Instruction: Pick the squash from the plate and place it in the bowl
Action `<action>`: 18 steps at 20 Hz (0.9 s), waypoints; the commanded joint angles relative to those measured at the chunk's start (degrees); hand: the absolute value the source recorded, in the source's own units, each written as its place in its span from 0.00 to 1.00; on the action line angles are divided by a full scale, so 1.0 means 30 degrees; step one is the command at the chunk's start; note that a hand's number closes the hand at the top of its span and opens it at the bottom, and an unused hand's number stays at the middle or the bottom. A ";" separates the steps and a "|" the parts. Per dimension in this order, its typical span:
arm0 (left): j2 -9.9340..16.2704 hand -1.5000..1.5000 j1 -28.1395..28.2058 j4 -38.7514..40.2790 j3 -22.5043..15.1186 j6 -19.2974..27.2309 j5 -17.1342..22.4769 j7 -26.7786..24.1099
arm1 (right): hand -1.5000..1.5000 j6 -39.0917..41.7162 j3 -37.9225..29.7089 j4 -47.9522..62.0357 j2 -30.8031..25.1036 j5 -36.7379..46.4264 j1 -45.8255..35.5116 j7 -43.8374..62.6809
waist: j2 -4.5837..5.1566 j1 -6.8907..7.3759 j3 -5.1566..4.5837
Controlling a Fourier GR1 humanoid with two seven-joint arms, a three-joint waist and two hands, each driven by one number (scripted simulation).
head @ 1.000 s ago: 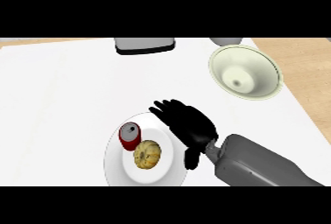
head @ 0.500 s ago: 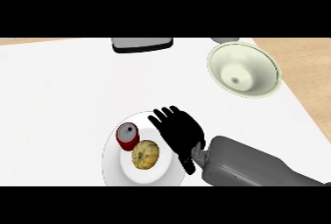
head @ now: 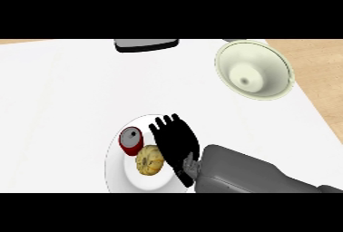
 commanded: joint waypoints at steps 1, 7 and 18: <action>0.0222 0.50 -0.5293 -0.3395 0.1707 -0.0057 -0.0585 -0.3633 | 0.00 0.0481 -0.0028 0.0201 0.0645 -0.0142 -0.0152 0.1275 | 0.0003 -0.0483 0.0338; -0.0211 0.50 -0.5804 -0.3242 0.1238 -0.0160 -0.0705 -0.3865 | 0.00 0.0782 -0.0027 0.0702 0.1218 -0.0194 -0.0114 0.2531 | 0.0246 -0.0273 0.0397; -0.0780 0.50 -0.6883 -0.2797 0.0764 0.0125 -0.0858 -0.4568 | 0.00 0.0604 0.0026 0.0980 0.2363 -0.0229 -0.0158 0.2945 | 0.0554 0.0072 0.0486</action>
